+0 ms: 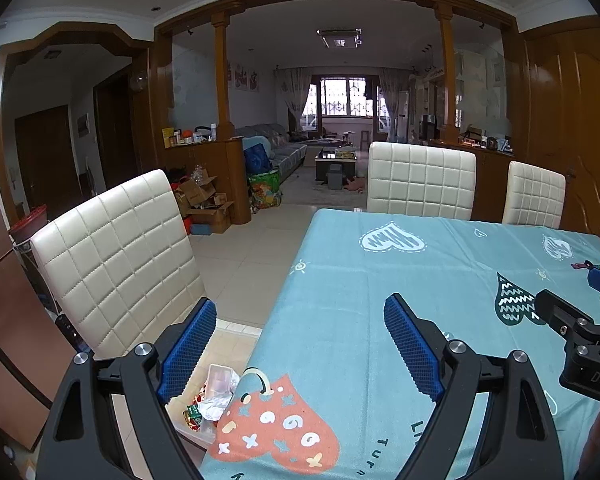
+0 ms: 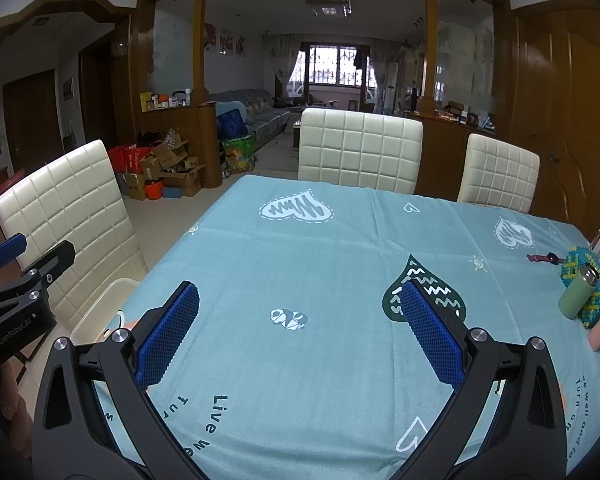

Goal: Collect trash

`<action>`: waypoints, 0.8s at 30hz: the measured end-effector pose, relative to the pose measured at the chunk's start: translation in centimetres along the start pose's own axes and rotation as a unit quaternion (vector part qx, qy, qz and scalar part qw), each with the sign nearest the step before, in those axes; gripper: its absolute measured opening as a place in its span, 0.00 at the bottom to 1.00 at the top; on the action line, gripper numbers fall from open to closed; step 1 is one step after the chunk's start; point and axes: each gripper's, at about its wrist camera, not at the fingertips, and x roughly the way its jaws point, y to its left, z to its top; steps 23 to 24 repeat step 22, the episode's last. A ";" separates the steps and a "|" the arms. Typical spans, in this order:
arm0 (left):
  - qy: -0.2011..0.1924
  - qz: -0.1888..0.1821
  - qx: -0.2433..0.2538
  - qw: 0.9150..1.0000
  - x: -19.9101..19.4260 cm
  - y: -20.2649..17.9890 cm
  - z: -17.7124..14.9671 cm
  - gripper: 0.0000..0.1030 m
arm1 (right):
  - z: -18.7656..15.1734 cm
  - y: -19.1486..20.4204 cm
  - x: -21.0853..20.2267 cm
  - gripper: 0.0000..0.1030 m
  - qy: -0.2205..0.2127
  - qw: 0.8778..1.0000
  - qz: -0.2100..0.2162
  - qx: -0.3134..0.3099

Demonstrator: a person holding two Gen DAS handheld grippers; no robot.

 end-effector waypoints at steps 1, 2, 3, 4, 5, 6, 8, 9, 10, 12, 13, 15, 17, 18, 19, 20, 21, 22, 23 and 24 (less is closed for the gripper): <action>-0.001 0.002 0.001 1.000 -0.1 -0.1 0.0 0.81 | 0.0 0.0 0.0 0.96 0.001 1.000 0.001 0.000; -0.003 0.004 0.003 1.000 -0.1 -0.2 0.0 0.81 | 0.0 -0.1 0.0 0.96 0.001 1.000 0.001 0.001; -0.005 0.006 0.006 1.000 -0.2 -0.3 0.0 0.81 | 0.0 -0.1 0.0 0.96 0.001 1.000 0.002 0.000; -0.006 0.005 0.008 1.000 -0.2 -0.4 0.0 0.81 | 0.0 -0.1 0.0 0.96 0.001 1.000 0.001 0.000; -0.007 0.005 0.009 1.000 -0.3 -0.5 0.0 0.81 | 0.0 -0.1 0.0 0.96 0.001 1.000 0.001 0.000; -0.008 0.006 0.010 1.000 -0.3 -0.6 0.0 0.81 | 0.0 -0.1 0.0 0.96 0.001 1.000 0.002 0.000; -0.012 0.009 0.010 1.000 -0.3 -0.5 0.1 0.81 | 0.0 0.0 0.0 0.96 0.000 1.000 0.002 0.000; -0.012 0.008 0.010 1.000 -0.4 -0.5 0.1 0.81 | 0.0 0.0 0.0 0.96 0.001 1.000 0.001 0.000; -0.011 0.008 0.010 1.000 -0.4 -0.4 0.0 0.81 | 0.0 -0.1 0.0 0.96 0.001 1.000 0.001 0.001; -0.011 0.009 0.010 1.000 -0.4 -0.4 0.0 0.81 | 0.0 -0.1 0.0 0.96 0.001 1.000 0.002 0.002; -0.010 0.008 0.010 1.000 -0.4 -0.4 0.0 0.81 | 0.0 -0.2 0.0 0.96 0.001 1.000 0.002 0.002; -0.004 0.002 0.010 1.000 -0.3 -0.4 0.0 0.81 | 0.1 -0.2 0.0 0.96 0.000 1.000 0.001 0.003; -0.002 0.002 0.010 1.000 -0.3 -0.5 0.0 0.81 | 0.1 -0.2 0.0 0.96 0.001 1.000 0.001 0.002; -0.003 0.006 0.010 1.000 -0.3 -0.5 0.0 0.81 | 0.1 -0.3 0.0 0.96 0.000 1.000 0.001 0.002; -0.003 0.008 0.011 1.000 -0.2 -0.6 0.0 0.81 | 0.1 -0.3 0.0 0.96 0.000 1.000 0.002 0.002; -0.003 0.008 0.012 1.000 -0.2 -0.6 0.1 0.81 | 0.1 -0.3 0.0 0.96 0.000 1.000 0.001 0.002; -0.002 0.005 0.010 1.000 -0.2 -0.5 0.1 0.81 | 0.1 -0.2 0.0 0.96 0.000 1.000 0.001 0.002; -0.001 0.004 0.009 1.000 -0.2 -0.5 0.1 0.81 | 0.1 -0.2 0.0 0.96 0.001 1.000 0.001 0.003; -0.001 0.004 0.009 1.000 -0.2 -0.5 0.1 0.81 | 0.1 -0.2 0.0 0.96 0.001 1.000 0.001 0.003; -0.001 0.004 0.009 1.000 -0.2 -0.5 0.1 0.81 | 0.1 -0.2 0.0 0.96 0.001 1.000 0.001 0.003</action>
